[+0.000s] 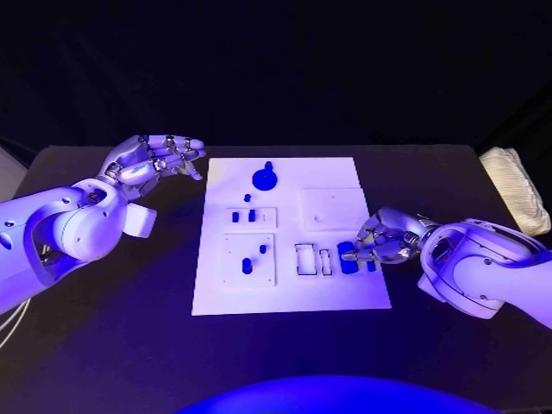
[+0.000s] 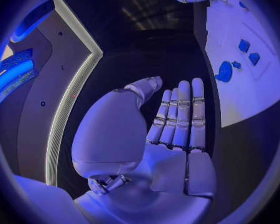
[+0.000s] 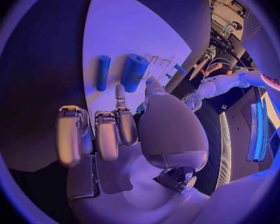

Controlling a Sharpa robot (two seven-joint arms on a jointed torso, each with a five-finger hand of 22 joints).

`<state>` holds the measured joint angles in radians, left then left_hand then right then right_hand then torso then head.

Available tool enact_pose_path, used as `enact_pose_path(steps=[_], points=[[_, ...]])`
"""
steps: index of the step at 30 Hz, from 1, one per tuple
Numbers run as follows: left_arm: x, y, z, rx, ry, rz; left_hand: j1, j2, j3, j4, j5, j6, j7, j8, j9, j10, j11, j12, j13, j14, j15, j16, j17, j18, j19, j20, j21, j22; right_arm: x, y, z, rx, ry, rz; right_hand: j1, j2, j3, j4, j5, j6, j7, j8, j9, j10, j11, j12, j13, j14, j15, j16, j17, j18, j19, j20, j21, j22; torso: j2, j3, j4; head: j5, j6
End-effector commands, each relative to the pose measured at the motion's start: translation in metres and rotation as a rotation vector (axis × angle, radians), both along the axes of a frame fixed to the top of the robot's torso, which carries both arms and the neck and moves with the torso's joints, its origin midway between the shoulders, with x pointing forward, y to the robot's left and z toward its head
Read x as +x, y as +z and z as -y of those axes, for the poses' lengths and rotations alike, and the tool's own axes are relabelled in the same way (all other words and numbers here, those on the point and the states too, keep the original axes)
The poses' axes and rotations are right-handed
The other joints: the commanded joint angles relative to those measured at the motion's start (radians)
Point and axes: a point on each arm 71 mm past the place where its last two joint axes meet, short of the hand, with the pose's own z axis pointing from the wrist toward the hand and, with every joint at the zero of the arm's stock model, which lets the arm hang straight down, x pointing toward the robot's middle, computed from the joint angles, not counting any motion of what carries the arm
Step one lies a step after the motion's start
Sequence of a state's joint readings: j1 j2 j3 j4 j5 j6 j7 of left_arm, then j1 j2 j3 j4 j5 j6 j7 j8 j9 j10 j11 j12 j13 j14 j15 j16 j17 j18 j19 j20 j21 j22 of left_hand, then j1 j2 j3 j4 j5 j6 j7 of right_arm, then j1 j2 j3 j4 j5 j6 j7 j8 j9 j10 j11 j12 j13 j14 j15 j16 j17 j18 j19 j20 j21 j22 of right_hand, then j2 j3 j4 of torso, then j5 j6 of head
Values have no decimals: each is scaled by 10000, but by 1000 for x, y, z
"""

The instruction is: Assemble the parts on the task board

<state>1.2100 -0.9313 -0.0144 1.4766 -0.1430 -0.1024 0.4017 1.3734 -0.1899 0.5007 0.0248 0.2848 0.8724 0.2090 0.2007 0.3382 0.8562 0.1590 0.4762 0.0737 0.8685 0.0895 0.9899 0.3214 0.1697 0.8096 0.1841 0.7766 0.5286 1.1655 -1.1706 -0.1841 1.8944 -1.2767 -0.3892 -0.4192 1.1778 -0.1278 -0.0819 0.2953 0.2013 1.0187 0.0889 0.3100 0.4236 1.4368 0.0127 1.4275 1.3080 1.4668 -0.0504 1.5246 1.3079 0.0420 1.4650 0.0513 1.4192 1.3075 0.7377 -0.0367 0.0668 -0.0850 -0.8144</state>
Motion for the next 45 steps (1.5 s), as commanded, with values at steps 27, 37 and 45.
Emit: enact_pose_path(steps=[27, 37, 45], points=[[-1, 1, 0, -142, -181, 10, -48, 39, -67, 56, 1, -43, 11, -23, -13, -75, -16, -31, -14, 10, 25, -71, 0, 117, 92, 12, -95, -41, -1, -25, -15, -331, -315, -410, 970, 547, 222, -66, 966, 228, -186, 623, 76, 162, -173, -85, 808, 871, -208, 154, 1809, -160, 803, -184, 229, 2142, -10, -8, 11, 25, -178], [-1, 1, 0, -119, -160, -17, -57, 49, -68, 67, 3, -40, 11, -22, -13, -77, -15, -30, -14, 9, 27, -72, 2, 117, 93, 14, -106, -47, -6, -16, -17, 1671, -1263, -696, 1131, 758, 601, -26, 1074, 426, -309, 836, 66, 436, -281, 190, 1212, 906, -297, 218, 1980, -205, 851, -258, 456, 2241, -19, -13, -9, 17, -136], [0, 0, 0, -107, -154, -34, -63, 62, -67, 80, 7, -36, 1, -19, -13, -80, -16, -28, -14, 7, 29, -74, 3, 118, 95, 16, -117, -54, -2, 6, -25, 2296, -1168, -546, 721, 958, 733, -23, 1161, 523, -366, 945, 52, 516, -332, 233, 1316, 923, -338, 248, 2065, -234, 879, -290, 597, 2301, -26, -26, -4, -31, -109]])
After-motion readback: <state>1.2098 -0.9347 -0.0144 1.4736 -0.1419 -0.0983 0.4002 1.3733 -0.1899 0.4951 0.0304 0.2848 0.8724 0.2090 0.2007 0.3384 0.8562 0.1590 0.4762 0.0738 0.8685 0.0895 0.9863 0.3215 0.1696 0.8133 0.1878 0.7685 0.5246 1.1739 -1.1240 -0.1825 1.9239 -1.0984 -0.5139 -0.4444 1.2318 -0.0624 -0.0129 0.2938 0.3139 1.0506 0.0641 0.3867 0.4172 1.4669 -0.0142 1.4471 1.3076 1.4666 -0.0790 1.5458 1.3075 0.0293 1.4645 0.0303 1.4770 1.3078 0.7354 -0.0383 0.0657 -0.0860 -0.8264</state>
